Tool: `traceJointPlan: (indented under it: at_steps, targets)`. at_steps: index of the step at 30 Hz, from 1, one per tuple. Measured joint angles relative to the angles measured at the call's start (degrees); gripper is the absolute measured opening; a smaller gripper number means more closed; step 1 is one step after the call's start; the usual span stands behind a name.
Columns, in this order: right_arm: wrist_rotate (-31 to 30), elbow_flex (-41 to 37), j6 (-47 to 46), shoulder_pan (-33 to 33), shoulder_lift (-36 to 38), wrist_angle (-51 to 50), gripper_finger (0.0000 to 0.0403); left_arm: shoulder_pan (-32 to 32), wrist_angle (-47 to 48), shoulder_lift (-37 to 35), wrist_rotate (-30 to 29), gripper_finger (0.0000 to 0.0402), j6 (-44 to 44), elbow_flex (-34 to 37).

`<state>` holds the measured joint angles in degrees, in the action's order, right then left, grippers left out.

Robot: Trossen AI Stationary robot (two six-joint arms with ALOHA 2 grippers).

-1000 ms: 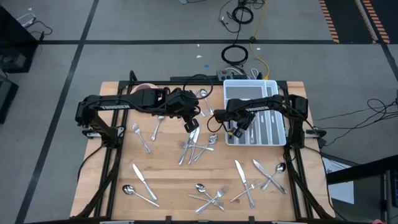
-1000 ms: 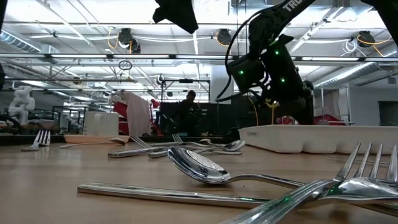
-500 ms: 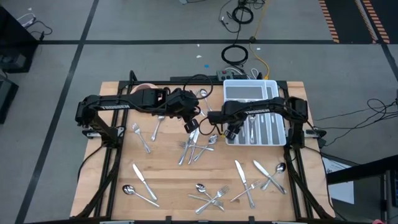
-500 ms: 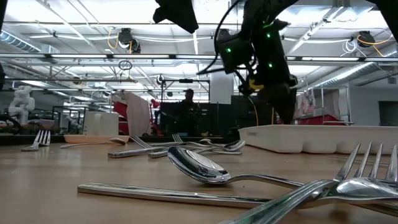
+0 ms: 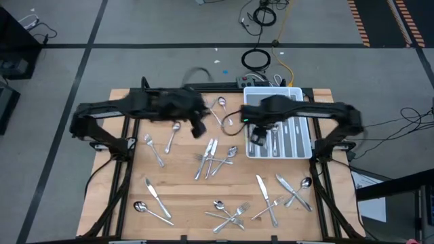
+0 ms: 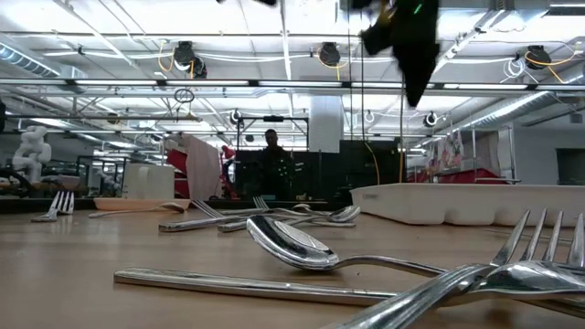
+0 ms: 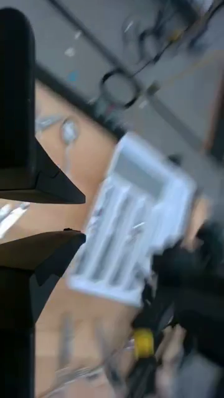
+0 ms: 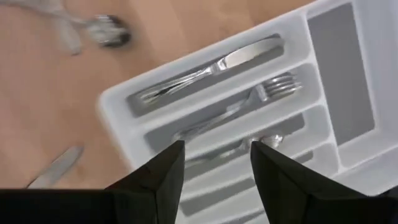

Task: Sort silverware
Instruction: Put the silver knife into the white cutlery tray

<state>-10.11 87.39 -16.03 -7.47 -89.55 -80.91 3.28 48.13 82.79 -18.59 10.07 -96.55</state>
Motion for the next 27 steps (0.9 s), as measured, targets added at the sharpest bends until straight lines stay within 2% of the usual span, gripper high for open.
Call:
traceJointPlan:
  at_steps: [3,6,11,14,18,24,27]
  targets:
    - [-0.16,0.00,-1.44,1.77,8.67,-1.64,0.0176,2.81,-1.28,-5.12,-3.54,0.0086,2.07,2.77]
    - [-0.53,0.00,-5.58,2.92,17.10,-1.96,0.0176,7.42,-1.16,-7.89,-3.47,0.0086,6.55,8.67]
    - [-0.57,0.00,-13.94,4.13,28.18,-1.95,0.0176,13.04,-1.93,-7.05,-2.23,0.0086,14.21,18.27]
    - [-0.54,0.00,-16.74,4.62,32.87,-2.06,0.0176,15.52,-6.00,-4.11,-2.02,0.0086,17.67,21.92]
    - [-1.55,0.00,-18.80,4.60,36.85,-2.29,0.0176,17.94,-9.55,2.96,-1.06,0.0086,18.01,22.09]
    - [-1.90,-0.01,-18.87,4.60,38.83,-2.87,0.0176,19.74,-10.43,13.50,-0.51,0.0086,20.93,22.09]
    - [-1.88,-0.02,-18.83,4.60,38.94,-4.76,0.0176,20.80,-10.29,17.64,1.61,0.0086,22.08,22.09]
